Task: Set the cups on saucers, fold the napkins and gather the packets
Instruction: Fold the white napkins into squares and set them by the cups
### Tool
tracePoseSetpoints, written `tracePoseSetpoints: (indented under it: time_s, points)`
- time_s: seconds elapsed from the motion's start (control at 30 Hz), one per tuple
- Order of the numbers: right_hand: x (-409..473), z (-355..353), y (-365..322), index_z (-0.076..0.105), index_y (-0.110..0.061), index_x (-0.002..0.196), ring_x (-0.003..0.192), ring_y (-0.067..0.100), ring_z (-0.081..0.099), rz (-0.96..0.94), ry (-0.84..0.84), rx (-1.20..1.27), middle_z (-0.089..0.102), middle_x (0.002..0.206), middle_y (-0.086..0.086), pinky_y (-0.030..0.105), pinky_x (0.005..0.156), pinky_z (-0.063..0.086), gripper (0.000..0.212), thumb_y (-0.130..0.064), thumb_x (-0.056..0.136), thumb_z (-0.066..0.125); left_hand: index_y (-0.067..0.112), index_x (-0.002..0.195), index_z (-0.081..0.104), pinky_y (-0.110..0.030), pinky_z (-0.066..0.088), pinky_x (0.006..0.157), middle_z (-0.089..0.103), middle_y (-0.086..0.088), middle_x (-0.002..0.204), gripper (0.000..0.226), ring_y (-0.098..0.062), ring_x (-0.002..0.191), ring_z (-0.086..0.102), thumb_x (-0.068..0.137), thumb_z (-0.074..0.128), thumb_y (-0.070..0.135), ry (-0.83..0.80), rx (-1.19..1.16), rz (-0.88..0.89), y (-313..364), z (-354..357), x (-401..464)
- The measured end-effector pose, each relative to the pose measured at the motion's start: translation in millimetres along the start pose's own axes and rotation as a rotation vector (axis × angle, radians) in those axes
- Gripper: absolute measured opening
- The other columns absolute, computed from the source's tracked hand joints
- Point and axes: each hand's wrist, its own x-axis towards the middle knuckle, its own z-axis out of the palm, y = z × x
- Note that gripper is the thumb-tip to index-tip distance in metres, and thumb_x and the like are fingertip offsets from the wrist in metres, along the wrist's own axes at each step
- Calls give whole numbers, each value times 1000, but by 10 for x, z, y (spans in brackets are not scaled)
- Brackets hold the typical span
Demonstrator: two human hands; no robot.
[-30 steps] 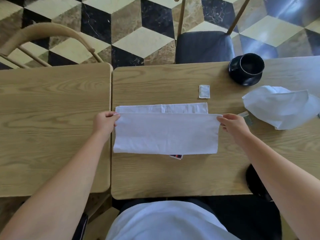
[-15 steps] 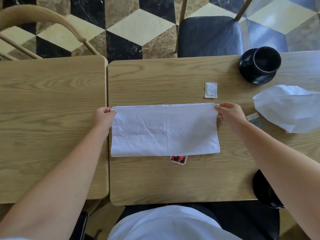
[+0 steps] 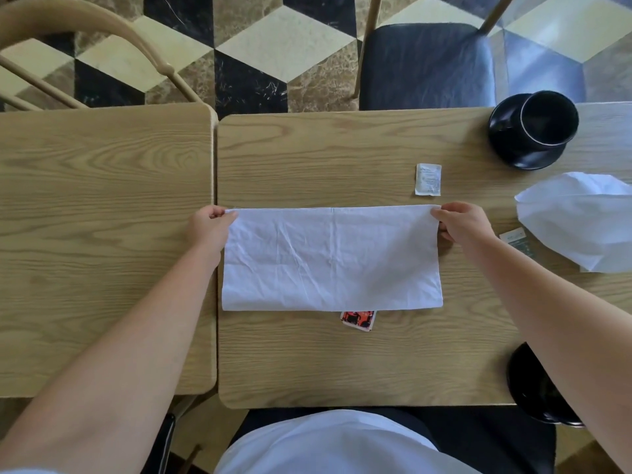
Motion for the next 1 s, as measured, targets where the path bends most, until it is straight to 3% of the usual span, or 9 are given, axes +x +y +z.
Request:
tracePoseSetpoints:
  time_s: [0.1,0.23,0.4,0.53,0.6,0.7,0.8,0.9,1.0]
  points:
    - [19,2,7,71,-20,93,75,10,63,3,4,-6,68,83,-2,25,72,57,10,-30,90,72,28,72,60,-22,38,55,54,10,70,21,-7,60,47,87,74,24,10,17,3,12,9,10]
    - [33,28,17,70,-25,86,84,17,69,-2,17,-41,73,94,3,36,86,60,9,-33,90,72,28,71,59,-23,39,55,55,10,70,22,-8,61,47,87,74,26,31,39,-4,13,24,25]
    - [30,36,24,72,-22,96,95,24,71,-21,21,-84,73,91,2,46,92,59,16,-36,89,71,27,70,56,-24,39,55,55,9,69,25,-9,61,49,84,77,27,42,47,-2,11,43,55]
    - [23,46,30,70,-14,105,95,23,70,-17,40,-82,74,103,9,48,92,59,28,-35,88,72,25,74,55,-25,41,59,55,9,74,24,-16,73,53,85,77,26,65,59,2,20,47,47]
    - [-16,58,16,68,-13,108,96,23,69,-14,59,-81,72,107,9,47,91,59,32,-37,88,71,19,89,54,-31,45,67,57,6,86,24,-22,83,56,84,75,29,113,120,37,75,40,-30]
    - [-201,81,28,61,-15,116,98,21,66,-109,195,-124,66,114,4,40,88,56,34,-36,90,62,6,120,52,-45,43,87,60,-14,111,42,-36,102,55,89,65,31,227,460,357,62,51,-280]
    - [-577,290,183,57,-10,122,112,28,55,-426,327,-286,56,125,10,37,92,46,33,-23,92,56,1,130,49,-50,39,92,56,-23,122,46,-40,114,50,92,58,26,238,603,744,-149,197,-778]
    - [-1085,793,430,56,-6,136,127,39,47,-728,164,-552,53,140,16,48,107,40,45,-14,92,63,2,141,48,-55,37,108,45,-26,147,49,-44,139,41,96,57,20,27,647,907,-514,482,-1263]
    - [-1441,1278,643,51,-14,146,140,38,40,-844,-2,-669,43,155,15,53,111,34,56,-11,92,65,8,151,39,-56,23,121,30,-22,162,53,-37,154,22,100,45,18,-135,664,919,-782,702,-1483]
